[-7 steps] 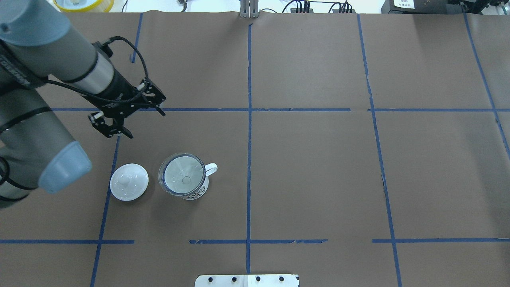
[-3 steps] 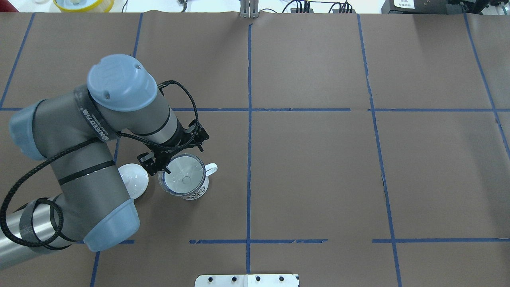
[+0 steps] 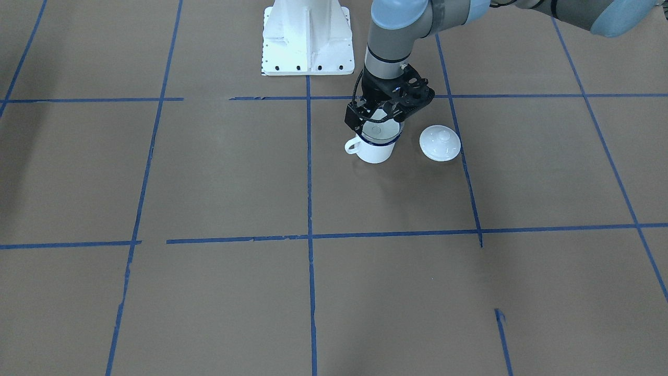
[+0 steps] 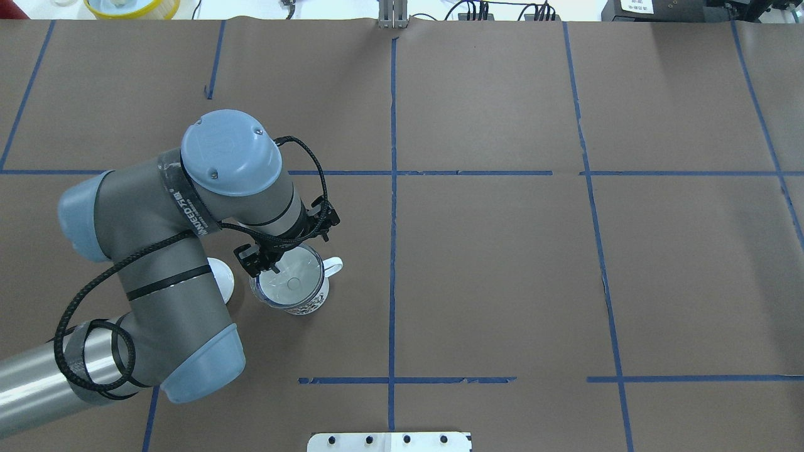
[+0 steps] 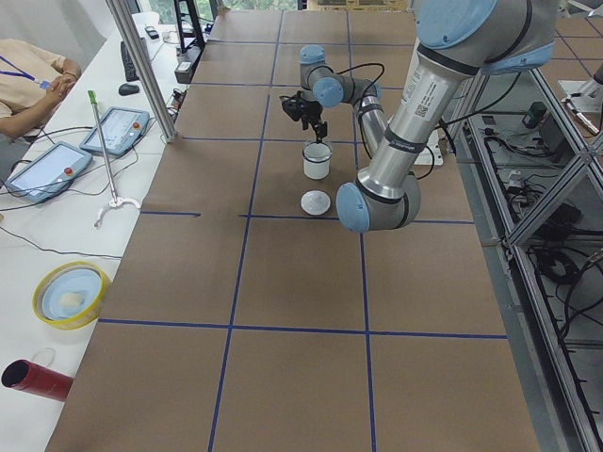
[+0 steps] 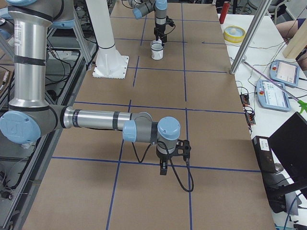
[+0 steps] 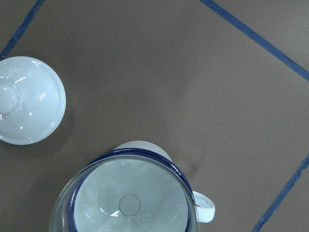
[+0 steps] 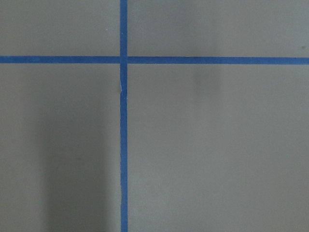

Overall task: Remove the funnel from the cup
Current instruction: 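Reach the left gripper down over the mug and grasp the glass funnel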

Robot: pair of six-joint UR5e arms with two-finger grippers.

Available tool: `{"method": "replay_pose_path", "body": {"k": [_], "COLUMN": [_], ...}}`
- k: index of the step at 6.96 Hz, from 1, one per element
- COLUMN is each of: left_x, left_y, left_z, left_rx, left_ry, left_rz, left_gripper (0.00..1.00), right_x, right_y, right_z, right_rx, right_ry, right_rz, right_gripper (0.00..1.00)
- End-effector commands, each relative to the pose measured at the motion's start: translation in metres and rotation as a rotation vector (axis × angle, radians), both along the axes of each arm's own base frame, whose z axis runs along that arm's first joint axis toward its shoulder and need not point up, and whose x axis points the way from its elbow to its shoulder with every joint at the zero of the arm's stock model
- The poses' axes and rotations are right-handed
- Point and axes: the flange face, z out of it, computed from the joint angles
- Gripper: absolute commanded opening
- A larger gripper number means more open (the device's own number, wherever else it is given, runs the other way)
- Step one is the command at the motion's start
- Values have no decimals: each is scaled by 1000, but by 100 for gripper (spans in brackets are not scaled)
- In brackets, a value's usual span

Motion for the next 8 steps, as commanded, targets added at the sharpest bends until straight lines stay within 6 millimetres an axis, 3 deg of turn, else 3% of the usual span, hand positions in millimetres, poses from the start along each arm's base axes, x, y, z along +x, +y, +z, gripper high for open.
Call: {"method": "replay_pose_path", "body": {"k": [1, 3, 4, 5, 6, 8], "left_x": [17, 33, 33, 33, 30, 29], "left_y": [-3, 7, 7, 7, 8, 9], "left_z": [5, 9, 7, 3, -1, -2], "left_rx": [-4, -1, 2, 5, 9, 7], "left_ry": [-25, -39, -37, -33, -25, -24], "left_rz": [6, 26, 25, 26, 26, 26], "left_gripper": [89, 73, 46, 8, 0, 0], "right_x": [0, 0, 0, 0, 0, 0], "right_y": [0, 0, 0, 0, 0, 0], "right_z": [0, 0, 0, 0, 0, 0], "right_rx": [0, 0, 0, 0, 0, 0], "right_ry": [0, 0, 0, 0, 0, 0], "right_rz": [0, 0, 0, 0, 0, 0], "right_gripper": [100, 100, 100, 100, 100, 100]}}
